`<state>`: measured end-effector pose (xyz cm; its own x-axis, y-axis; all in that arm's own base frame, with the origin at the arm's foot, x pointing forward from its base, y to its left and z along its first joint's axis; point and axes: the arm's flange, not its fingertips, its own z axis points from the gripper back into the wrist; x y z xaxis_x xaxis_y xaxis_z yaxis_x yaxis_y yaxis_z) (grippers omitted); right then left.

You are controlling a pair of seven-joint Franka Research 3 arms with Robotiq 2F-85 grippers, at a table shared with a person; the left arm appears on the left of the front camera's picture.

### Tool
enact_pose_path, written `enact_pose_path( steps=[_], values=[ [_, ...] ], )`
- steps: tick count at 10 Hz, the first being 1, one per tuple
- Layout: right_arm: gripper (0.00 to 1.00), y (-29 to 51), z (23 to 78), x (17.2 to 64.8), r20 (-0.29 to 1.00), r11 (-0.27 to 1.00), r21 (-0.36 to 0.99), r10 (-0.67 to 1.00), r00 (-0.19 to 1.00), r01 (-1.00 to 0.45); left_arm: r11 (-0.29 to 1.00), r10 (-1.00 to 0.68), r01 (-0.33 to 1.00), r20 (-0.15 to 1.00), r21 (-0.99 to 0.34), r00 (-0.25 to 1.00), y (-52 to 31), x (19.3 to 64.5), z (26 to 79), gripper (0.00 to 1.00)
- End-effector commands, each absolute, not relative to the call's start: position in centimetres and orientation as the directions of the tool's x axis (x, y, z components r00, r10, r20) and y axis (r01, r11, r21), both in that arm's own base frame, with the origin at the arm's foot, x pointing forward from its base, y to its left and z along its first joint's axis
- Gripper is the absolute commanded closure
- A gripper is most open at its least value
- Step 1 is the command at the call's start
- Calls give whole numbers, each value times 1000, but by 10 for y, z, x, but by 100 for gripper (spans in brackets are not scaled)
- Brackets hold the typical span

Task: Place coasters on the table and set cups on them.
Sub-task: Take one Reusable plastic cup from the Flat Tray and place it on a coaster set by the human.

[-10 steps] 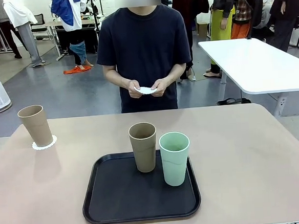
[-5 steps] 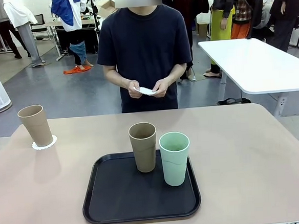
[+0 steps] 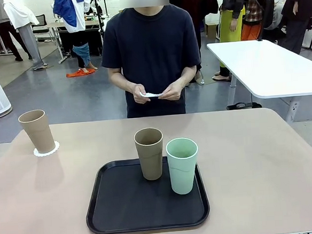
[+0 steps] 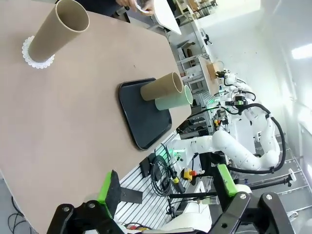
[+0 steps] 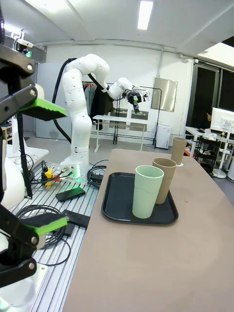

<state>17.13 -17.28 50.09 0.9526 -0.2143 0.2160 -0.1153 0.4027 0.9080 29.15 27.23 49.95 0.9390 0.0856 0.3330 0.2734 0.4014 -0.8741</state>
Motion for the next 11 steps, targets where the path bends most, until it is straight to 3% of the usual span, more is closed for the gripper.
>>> enact_pose_path(
  steps=[1,11],
  values=[
    [0,-173,501,172,233,385,912,-210,950,-139,401,92,268,330,-876,940,270,293,507,0],
    [0,-173,501,172,233,385,912,-210,950,-139,401,92,268,330,-876,940,270,293,507,0]
  ],
)
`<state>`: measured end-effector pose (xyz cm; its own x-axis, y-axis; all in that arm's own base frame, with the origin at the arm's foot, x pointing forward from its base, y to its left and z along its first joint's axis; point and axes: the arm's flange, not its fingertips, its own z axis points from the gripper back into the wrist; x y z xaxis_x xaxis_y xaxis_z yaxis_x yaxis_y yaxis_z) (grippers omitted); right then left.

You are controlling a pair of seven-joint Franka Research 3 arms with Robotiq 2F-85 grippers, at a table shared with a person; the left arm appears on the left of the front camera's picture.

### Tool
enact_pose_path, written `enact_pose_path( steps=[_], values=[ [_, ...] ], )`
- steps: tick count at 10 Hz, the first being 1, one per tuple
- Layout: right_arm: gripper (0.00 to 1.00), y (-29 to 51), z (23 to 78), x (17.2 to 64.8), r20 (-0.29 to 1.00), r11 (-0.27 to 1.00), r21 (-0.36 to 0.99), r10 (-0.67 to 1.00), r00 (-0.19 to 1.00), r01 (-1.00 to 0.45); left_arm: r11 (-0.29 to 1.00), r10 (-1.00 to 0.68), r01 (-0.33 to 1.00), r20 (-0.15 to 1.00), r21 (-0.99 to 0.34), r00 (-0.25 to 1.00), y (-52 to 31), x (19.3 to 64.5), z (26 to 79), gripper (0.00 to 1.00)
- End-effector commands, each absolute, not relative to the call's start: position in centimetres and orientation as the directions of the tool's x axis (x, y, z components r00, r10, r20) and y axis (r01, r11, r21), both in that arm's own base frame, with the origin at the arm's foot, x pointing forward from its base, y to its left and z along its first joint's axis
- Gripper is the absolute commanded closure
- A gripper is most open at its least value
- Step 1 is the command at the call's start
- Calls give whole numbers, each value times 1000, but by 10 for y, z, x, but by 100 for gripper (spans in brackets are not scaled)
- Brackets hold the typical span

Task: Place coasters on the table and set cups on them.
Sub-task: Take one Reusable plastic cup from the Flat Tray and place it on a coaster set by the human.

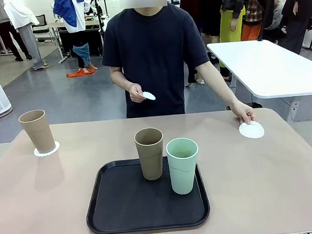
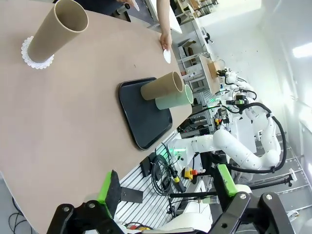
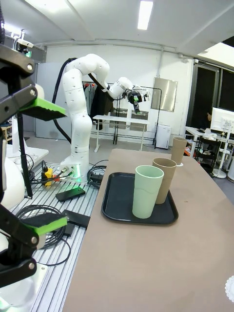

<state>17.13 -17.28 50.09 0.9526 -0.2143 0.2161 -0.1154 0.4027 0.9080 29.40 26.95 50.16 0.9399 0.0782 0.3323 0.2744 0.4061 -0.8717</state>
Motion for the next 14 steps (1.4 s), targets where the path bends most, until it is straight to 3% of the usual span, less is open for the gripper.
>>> enact_pose_path(
  steps=[1,14],
  values=[
    [0,-173,501,172,233,385,912,-210,950,-139,401,92,268,330,-876,940,270,293,507,0],
    [0,-173,501,172,233,385,912,-210,950,-139,401,92,268,330,-876,940,270,293,507,0]
  ],
)
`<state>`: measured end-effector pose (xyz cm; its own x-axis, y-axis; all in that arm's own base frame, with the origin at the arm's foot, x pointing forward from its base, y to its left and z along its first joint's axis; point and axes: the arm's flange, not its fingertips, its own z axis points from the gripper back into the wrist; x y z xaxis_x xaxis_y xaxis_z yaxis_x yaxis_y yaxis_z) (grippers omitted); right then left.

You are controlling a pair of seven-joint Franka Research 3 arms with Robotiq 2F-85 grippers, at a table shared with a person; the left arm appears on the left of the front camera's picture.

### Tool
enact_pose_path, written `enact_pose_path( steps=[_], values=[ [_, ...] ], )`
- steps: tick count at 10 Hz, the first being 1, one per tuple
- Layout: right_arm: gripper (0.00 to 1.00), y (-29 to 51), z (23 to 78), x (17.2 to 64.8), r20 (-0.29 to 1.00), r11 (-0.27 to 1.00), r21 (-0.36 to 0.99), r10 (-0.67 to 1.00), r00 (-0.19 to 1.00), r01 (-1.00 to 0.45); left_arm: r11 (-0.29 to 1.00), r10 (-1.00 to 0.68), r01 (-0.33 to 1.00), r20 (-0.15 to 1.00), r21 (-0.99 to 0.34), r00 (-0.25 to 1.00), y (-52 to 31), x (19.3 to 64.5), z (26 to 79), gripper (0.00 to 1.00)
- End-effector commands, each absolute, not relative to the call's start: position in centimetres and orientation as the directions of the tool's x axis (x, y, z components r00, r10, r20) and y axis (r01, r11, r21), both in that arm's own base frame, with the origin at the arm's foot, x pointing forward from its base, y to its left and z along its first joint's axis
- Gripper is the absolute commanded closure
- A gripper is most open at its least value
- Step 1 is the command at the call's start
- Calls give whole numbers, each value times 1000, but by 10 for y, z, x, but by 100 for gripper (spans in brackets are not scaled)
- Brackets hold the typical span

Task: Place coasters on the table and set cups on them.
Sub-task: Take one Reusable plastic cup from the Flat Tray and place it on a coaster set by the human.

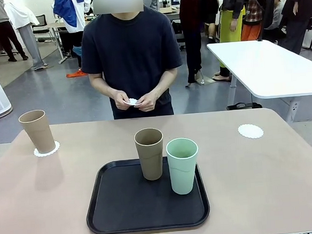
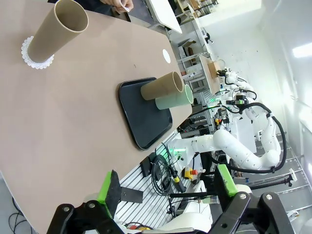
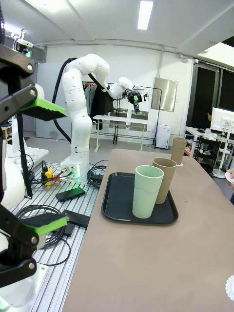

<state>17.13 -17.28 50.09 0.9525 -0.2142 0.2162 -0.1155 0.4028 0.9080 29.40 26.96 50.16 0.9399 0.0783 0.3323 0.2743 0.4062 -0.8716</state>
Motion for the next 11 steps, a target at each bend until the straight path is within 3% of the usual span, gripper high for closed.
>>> enact_pose_path(
  steps=[1,3,5,6,8,11],
  values=[
    [0,-173,501,171,216,403,908,-214,953,-116,401,92,268,330,-876,940,270,293,507,0],
    [0,-133,552,238,154,579,815,-237,959,12,401,92,268,330,-876,940,270,293,507,0],
    [0,-94,593,274,240,750,640,12,971,-167,401,92,268,330,-876,940,270,293,507,0],
    [0,-69,605,277,302,801,499,197,933,-330,401,92,268,330,-876,940,270,293,507,0],
    [0,-10,603,260,316,771,212,528,788,-601,401,92,268,330,-876,940,270,293,507,0],
    [0,35,580,259,201,613,-81,782,590,-786,401,92,268,330,-876,940,270,293,507,0]
  ],
)
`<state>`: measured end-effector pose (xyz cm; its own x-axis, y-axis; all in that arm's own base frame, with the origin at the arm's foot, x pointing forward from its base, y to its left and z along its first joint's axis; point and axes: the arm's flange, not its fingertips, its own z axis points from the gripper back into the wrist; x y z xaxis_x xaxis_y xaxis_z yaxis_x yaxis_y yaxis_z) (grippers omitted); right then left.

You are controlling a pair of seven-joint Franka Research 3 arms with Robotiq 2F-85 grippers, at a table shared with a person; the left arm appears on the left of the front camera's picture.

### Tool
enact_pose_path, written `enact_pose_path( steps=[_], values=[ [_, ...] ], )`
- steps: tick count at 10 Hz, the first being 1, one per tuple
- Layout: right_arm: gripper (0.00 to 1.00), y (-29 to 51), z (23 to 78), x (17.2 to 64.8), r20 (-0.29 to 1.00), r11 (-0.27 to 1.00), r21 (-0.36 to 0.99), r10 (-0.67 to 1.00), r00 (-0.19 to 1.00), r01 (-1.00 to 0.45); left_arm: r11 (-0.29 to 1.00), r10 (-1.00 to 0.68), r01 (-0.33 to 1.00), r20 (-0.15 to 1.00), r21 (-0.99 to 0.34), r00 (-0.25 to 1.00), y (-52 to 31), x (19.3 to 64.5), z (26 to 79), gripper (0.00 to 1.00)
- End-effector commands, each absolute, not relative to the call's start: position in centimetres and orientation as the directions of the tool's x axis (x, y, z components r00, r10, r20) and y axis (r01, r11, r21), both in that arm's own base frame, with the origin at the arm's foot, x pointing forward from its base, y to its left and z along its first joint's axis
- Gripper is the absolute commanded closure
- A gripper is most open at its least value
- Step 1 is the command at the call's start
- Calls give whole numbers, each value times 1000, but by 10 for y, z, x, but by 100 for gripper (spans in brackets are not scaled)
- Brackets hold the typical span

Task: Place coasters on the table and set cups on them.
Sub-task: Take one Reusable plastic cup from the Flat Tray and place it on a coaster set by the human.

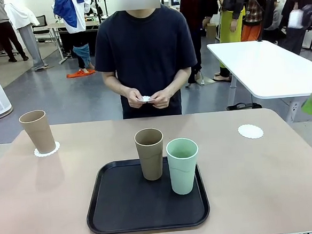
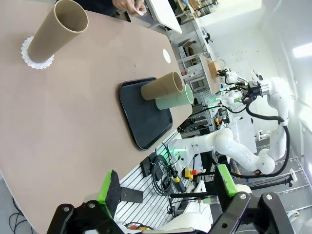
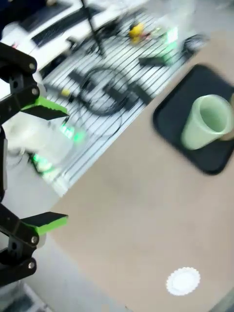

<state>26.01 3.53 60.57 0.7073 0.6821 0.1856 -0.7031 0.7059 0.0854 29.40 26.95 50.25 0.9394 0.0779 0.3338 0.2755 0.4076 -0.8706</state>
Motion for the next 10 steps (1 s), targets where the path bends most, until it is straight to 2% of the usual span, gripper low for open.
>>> enact_pose_path(
  steps=[1,2,3,9,10],
  values=[
    [0,43,569,263,173,577,-122,814,555,-808,401,92,268,330,-876,940,270,293,507,0],
    [0,44,565,268,168,588,-109,806,568,-802,401,92,268,330,-876,940,270,293,507,0],
    [0,47,592,260,146,629,-19,771,620,-777,401,92,268,330,-876,940,270,293,507,0],
    [0,44,592,260,162,621,-22,776,610,-783,401,92,268,330,-876,940,270,293,507,0],
    [0,42,563,295,249,504,88,824,509,-859,401,92,268,330,-876,940,270,293,507,0]
  ],
)
